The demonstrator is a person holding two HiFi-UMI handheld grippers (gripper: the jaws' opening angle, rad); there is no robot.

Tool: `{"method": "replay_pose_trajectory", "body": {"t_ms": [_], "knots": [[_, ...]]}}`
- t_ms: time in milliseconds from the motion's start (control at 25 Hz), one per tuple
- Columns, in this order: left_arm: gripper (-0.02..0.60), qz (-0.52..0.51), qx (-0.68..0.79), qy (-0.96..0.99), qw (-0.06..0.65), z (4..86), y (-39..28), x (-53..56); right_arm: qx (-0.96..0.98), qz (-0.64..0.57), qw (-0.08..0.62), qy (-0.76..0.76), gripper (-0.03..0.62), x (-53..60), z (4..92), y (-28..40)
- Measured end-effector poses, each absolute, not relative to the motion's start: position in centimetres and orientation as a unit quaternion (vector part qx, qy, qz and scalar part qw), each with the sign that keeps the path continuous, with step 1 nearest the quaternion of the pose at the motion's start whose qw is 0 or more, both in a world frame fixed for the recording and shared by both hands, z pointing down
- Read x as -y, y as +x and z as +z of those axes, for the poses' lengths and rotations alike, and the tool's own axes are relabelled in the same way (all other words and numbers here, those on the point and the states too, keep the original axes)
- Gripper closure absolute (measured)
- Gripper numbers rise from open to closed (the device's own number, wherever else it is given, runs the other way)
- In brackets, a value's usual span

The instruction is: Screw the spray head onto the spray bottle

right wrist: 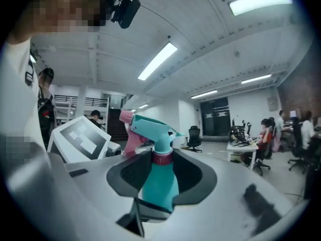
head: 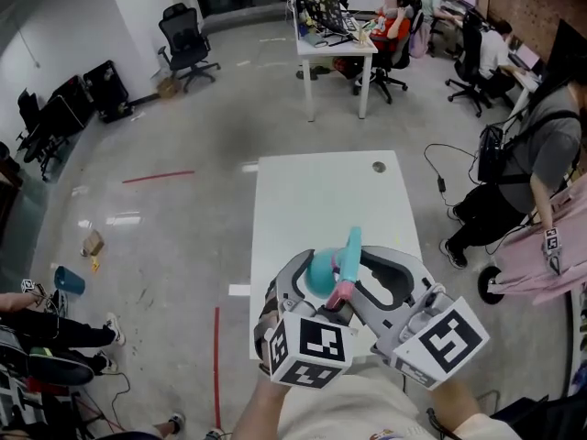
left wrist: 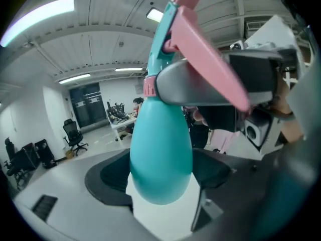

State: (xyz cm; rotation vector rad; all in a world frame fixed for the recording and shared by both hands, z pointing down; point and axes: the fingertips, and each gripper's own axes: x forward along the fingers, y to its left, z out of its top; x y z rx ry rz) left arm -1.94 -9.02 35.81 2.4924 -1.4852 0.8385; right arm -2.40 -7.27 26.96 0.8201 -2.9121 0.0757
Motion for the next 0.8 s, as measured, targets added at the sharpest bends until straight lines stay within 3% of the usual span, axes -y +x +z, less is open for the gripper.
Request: {"method": "replay_pose_trajectory", "body": {"t_ms": [80, 160, 240, 440, 560, 600, 640, 800], "knots": [[0.209, 0.271, 0.462, 0.840, 0.082, 36.4, -1.5, 8.8, 0.960, 0.027, 0.067, 0.272, 0.461, 6.9, 27.4, -2.4], [0.209, 0.248, 0.413, 0.869, 0.112, 36.4, -1.1, 8.0, 0.969, 0.042, 0.075, 0.233, 0.385, 6.2, 27.6, -2.3], [0.209, 0.220, 0.353, 0.899, 0.136, 35.8, -0.9, 6.8, 0.980, 0.053, 0.076, 0.177, 0.354, 5.4, 27.5, -2.2], [0.208, 0.236, 0.203, 0.942, 0.122, 35.0, 0.6, 3.2, 0.995, 0.080, 0.048, 0.022, 0.352, 3.7, 26.1, -2.1], [0.209, 0.267, 0.184, 0.940, 0.102, 35.0, 1.2, 2.3, 0.995, 0.082, 0.043, -0.026, 0.354, 3.0, 25.4, -2.0], [0.208, 0.271, 0.192, 0.938, 0.100, 35.0, 1.2, 2.4, 0.996, 0.079, 0.045, -0.026, 0.387, 2.9, 25.4, -2.1], [0.207, 0.274, 0.207, 0.934, 0.100, 35.0, 1.2, 2.6, 0.996, 0.074, 0.047, -0.017, 0.460, 2.9, 25.4, -2.2], [0.209, 0.284, 0.312, 0.902, 0.094, 35.6, 0.2, 4.1, 0.995, 0.019, 0.057, 0.076, 0.464, 3.4, 25.2, -2.9]]}}
